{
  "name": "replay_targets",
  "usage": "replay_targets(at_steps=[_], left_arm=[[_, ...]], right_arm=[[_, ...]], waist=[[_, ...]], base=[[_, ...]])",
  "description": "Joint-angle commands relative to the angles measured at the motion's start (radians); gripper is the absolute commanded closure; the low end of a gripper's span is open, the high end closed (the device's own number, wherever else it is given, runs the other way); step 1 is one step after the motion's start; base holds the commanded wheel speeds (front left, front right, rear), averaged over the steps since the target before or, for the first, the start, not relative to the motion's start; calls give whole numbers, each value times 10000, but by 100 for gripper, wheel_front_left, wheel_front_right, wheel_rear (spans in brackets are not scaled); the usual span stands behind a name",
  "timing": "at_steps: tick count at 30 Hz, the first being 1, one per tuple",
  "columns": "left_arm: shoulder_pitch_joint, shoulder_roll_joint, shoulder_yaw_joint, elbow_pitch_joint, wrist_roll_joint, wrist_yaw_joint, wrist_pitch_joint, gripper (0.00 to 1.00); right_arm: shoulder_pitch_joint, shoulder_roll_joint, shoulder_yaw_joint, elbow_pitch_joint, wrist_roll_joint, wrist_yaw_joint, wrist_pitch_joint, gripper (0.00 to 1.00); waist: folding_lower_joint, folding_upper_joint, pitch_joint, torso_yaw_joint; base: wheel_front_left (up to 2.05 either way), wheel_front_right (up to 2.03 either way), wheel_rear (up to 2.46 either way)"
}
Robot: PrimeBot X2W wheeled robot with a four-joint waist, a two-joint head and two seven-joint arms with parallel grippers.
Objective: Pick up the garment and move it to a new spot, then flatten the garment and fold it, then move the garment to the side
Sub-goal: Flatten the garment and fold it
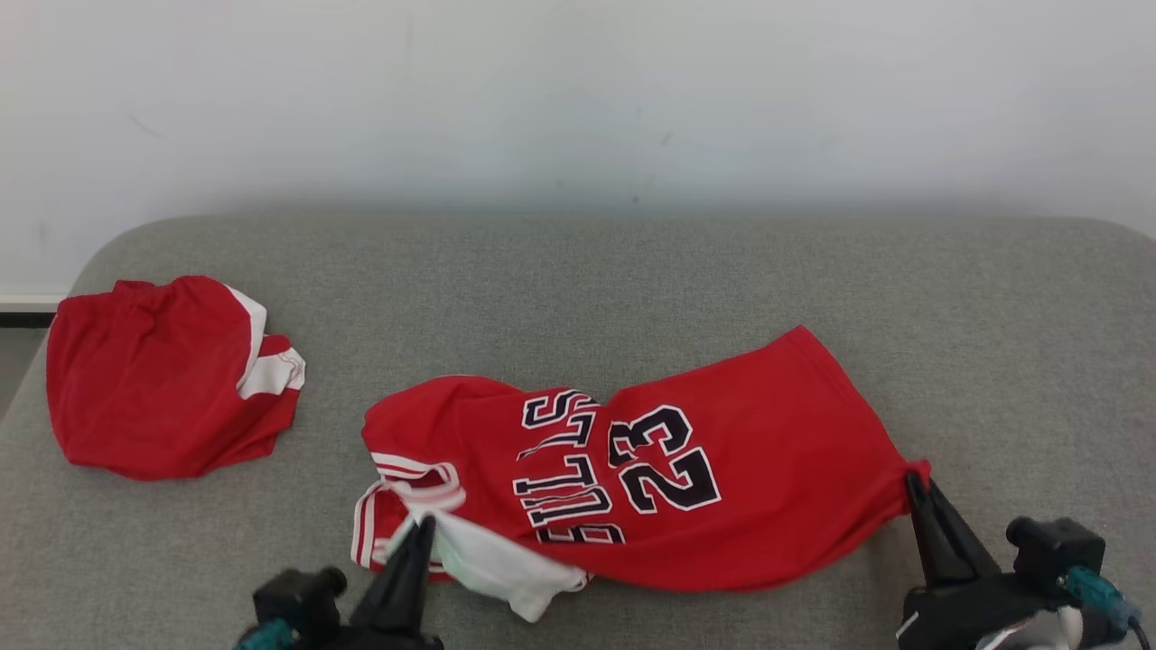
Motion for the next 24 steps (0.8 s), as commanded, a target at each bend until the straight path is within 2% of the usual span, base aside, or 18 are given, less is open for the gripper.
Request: replay_targets(at_steps=[1,2,6,13,17,21,24], left_arm=[[-614,281,185,-693,30,-19,-61,100],[-614,281,185,-693,30,-19,-61,100],[-2056,929,308,-1745,100,-24,558,100],[-5862,2077,438,-2846,-481,-35,2286,100],[-8506,2702,259,-2565,-862,-25,3082,100],[-11274,2827,321,-1936,-1176,-25,3446,100],[-13085,2709,295,-1171,-1227,-25,3511,100]], right_arm=[[-471,-157,172,-422,121,-23,-7,100],[-471,-157,172,-422,121,-23,-7,100],[-1618,-311,426,-809,560,-23,37,100],[-4908,-511,367,-781,1371,-23,727,100],[-7243,-426,377,-587,1630,-23,1323,100],[-9808,-163,268,-195,1877,-23,1897,100],[-11633,-21,141,271,1996,-23,2178,100]], waist=[[0,0,235,-58],[0,0,235,-58],[0,0,735,-190],[0,0,2529,-481],[0,0,3695,-662],[0,0,4844,-894],[0,0,5469,-1024]], base=[[0,0,0],[0,0,0],[0,0,0],[0,0,0],[0,0,0],[0,0,0],[0,0,0]])
